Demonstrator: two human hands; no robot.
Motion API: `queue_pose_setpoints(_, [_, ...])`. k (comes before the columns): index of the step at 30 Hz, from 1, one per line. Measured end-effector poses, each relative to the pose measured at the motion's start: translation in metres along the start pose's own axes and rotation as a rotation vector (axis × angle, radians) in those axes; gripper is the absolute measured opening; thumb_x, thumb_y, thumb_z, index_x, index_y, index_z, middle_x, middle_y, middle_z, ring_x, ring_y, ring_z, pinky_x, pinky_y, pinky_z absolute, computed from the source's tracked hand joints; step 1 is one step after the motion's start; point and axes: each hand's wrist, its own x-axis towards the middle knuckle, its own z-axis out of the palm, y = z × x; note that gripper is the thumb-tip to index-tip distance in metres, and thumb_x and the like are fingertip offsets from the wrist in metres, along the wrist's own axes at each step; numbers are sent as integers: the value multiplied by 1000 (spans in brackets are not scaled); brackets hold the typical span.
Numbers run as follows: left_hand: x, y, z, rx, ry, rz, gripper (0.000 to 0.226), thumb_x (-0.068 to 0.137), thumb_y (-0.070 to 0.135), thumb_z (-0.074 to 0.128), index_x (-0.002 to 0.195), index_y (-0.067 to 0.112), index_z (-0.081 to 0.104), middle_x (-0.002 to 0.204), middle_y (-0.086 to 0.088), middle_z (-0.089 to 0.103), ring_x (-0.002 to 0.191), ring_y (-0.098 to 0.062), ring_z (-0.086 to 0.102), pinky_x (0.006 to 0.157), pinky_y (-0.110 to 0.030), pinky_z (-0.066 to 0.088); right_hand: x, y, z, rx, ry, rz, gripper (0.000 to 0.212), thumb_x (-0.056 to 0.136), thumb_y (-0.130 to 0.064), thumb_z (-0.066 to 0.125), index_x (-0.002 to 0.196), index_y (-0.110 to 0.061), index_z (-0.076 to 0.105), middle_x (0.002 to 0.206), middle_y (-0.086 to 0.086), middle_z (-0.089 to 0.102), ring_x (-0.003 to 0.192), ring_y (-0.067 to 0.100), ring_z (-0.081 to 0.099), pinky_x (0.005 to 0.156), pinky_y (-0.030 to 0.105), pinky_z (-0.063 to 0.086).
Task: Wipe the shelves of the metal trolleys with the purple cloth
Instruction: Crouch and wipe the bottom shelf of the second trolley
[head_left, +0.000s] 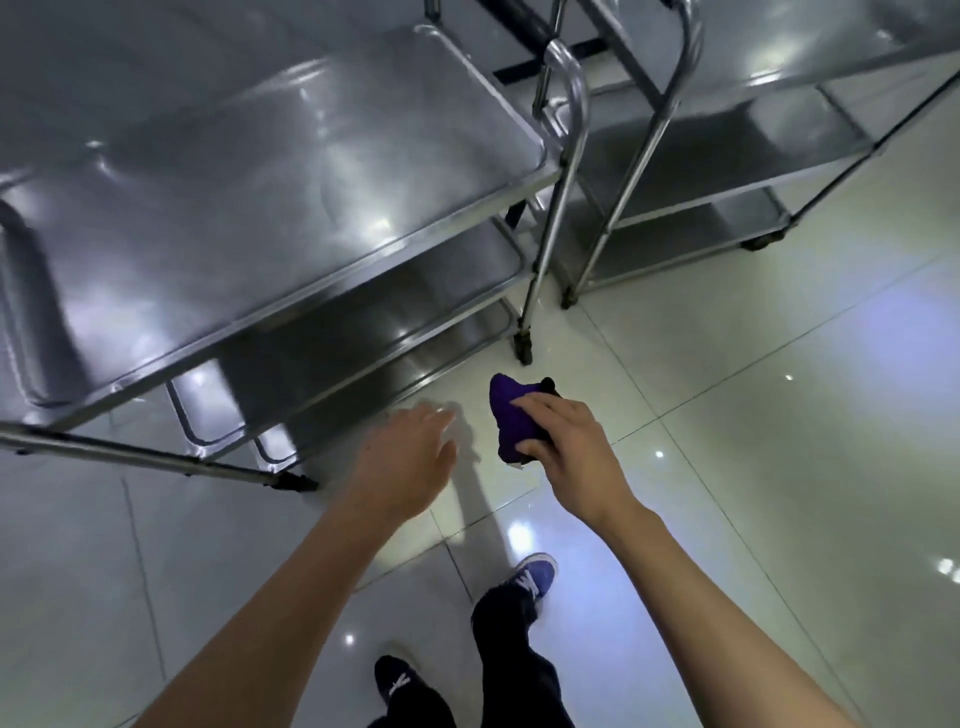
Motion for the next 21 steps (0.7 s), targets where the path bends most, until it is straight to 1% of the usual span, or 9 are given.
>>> queue_pose_setpoints(4, [26, 40, -45, -8, 23, -9, 42, 99, 38, 52, 140, 29, 51, 134, 2, 60, 120, -21, 58, 98, -44, 48, 21, -6, -76, -9, 49, -56, 45, 96, -17, 64, 141, -16, 56, 147, 2, 53, 124, 32, 47, 105, 45, 37])
queue_pose_setpoints(6, [43, 57, -63, -23, 54, -5, 41, 99, 38, 51, 139, 28, 53, 133, 1, 61, 119, -22, 58, 98, -43, 49, 35, -8, -108, -47, 68, -101, 46, 96, -18, 64, 141, -18, 56, 147, 1, 53, 125, 31, 47, 106, 45, 37])
queue_pose_setpoints(8, [59, 73, -78, -30, 82, -5, 41, 99, 39, 51, 139, 27, 55, 136, 2, 59, 122, -21, 57, 99, -41, 47, 50, -10, -136, -76, 95, -135, 46, 96, -19, 65, 141, -18, 57, 146, 2, 54, 124, 30, 48, 106, 44, 38])
queue_pose_setpoints(10, [76, 87, -92, -48, 91, 5, 39, 99, 38, 52, 136, 27, 57, 133, 2, 60, 120, -21, 58, 99, -42, 48, 64, -10, -158, -85, 126, -155, 46, 94, -18, 66, 139, -17, 58, 145, 3, 55, 122, 30, 50, 106, 40, 38])
queue_pose_setpoints(13, [103, 101, -108, -78, 109, 0, 29, 97, 37, 52, 124, 29, 62, 121, 2, 62, 111, -24, 61, 90, -43, 51, 87, -10, -181, -95, 140, -186, 45, 94, -16, 67, 138, -16, 59, 143, 3, 57, 123, 30, 50, 107, 39, 37])
queue_pose_setpoints(15, [122, 105, -115, -136, 129, -15, 31, 97, 37, 53, 125, 28, 63, 125, 1, 63, 114, -25, 60, 94, -45, 50, 106, -10, -191, -87, 142, -202, 46, 93, -16, 67, 138, -17, 59, 142, 3, 56, 124, 29, 49, 107, 39, 38])
queue_pose_setpoints(18, [153, 102, -123, -209, 176, -18, 30, 96, 38, 55, 124, 30, 64, 126, 3, 64, 116, -21, 59, 96, -42, 49, 139, -9, -199, -95, 149, -198, 47, 94, -18, 67, 139, -19, 57, 143, 0, 56, 125, 26, 47, 107, 39, 40])
queue_pose_setpoints(20, [178, 99, -131, -268, 217, -18, 26, 94, 35, 58, 118, 30, 65, 119, 3, 66, 110, -21, 61, 92, -39, 51, 164, -11, -204, -82, 151, -188, 47, 94, -17, 67, 139, -19, 57, 142, 0, 56, 125, 26, 47, 108, 39, 39])
queue_pose_setpoints(21, [192, 97, -135, -277, 219, -13, 21, 91, 31, 59, 111, 29, 65, 112, 3, 67, 102, -21, 63, 86, -38, 53, 178, -12, -207, -73, 149, -184, 47, 94, -16, 67, 140, -18, 57, 142, 1, 56, 126, 26, 47, 109, 39, 38])
